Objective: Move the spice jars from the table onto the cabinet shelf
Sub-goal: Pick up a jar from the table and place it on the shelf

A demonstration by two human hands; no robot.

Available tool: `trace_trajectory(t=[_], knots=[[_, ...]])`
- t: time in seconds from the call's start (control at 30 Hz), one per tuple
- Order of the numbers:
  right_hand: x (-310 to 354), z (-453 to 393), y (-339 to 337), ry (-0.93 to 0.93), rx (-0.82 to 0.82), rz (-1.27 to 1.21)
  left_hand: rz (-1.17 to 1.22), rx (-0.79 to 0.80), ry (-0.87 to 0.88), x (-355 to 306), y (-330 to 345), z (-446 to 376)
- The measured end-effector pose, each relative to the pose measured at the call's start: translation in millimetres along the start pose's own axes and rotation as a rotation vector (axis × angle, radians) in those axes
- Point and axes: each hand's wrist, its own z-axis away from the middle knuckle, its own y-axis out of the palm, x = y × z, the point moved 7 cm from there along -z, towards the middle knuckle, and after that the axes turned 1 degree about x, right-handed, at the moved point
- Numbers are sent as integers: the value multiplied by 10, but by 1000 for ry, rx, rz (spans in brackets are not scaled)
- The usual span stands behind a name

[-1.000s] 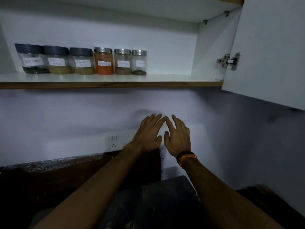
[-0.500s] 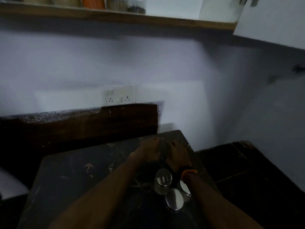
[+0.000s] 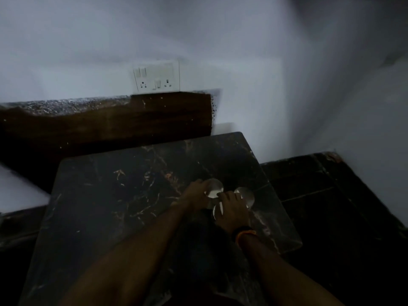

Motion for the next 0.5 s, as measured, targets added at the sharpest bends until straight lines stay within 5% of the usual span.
trace_trajectory(t=[0.5], knots=[[-136, 98, 286, 82, 90, 57, 131, -43, -58, 131, 204, 274]])
